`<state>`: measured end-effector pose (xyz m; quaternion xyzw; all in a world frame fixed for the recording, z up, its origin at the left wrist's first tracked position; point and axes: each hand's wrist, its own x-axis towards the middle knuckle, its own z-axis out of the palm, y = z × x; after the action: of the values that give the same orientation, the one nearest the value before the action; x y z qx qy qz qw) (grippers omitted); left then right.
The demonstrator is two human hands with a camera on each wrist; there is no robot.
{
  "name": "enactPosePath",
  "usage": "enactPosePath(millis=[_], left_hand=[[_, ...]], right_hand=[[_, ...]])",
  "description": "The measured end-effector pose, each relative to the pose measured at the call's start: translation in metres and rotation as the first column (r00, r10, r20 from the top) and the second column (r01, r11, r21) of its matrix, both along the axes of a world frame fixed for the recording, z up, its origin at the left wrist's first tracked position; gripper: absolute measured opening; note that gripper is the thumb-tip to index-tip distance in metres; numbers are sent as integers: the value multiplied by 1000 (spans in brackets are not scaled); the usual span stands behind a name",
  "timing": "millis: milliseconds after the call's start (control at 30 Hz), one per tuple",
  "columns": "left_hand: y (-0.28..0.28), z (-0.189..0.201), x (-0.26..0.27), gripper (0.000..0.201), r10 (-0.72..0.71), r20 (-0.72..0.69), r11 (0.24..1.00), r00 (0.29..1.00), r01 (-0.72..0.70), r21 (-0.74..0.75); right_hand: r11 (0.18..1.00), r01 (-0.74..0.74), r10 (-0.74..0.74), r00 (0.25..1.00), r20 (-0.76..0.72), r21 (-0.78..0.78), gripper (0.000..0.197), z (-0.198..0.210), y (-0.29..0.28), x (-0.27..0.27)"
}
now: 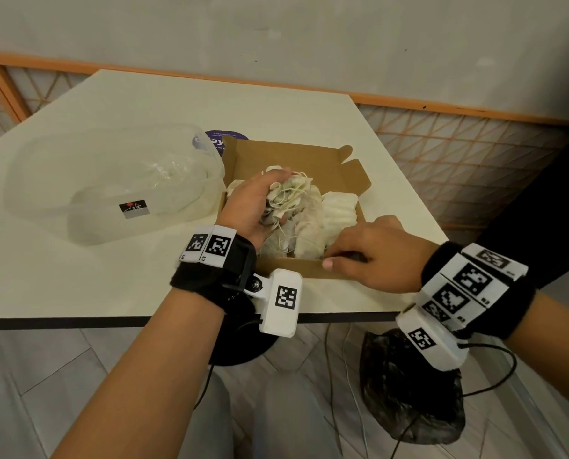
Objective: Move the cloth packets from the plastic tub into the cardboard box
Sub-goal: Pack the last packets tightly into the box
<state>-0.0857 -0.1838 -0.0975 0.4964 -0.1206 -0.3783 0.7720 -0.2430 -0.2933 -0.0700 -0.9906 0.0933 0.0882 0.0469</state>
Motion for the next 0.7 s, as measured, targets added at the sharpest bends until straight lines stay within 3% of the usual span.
enactPosePath(millis=[200, 267, 300, 333, 400, 467, 500, 600, 700], left_hand=[[0, 1, 0, 9, -8, -32, 999, 999, 7, -33], [0, 1, 0, 12, -21, -45, 998, 999, 18, -59], [0, 2, 0, 15, -32, -44, 997, 999, 29, -74], [0, 2, 0, 20, -46, -36, 996, 998, 43, -84], [0, 3, -1, 28, -92, -16, 993, 996, 90, -81], [1, 4, -3, 34, -147, -12, 987, 989, 146, -74], [1, 3, -3, 36, -174, -8, 983, 985, 174, -66], [1, 3, -5, 29, -210, 9, 977, 978, 211, -32], [1, 5, -8, 24, -190, 2, 981, 982, 190, -28]], right_hand=[[992, 105, -111, 990, 90, 64, 41, -15, 1, 0], [978, 102, -152, 947, 284, 184, 33, -15, -1, 1], [950, 84, -217, 872, 440, 302, 27, -14, -1, 3], [892, 57, -327, 767, 553, 449, 20, -13, 1, 6], [667, -49, -564, 618, 548, 743, 7, -9, 8, 15], [396, -114, -698, 607, 380, 911, 5, -10, 14, 28], [316, -93, -726, 617, 304, 944, 9, -12, 15, 34], [272, -20, -732, 645, 220, 962, 15, -19, 16, 45], [179, -113, -759, 616, 210, 977, 7, -22, 13, 45]])
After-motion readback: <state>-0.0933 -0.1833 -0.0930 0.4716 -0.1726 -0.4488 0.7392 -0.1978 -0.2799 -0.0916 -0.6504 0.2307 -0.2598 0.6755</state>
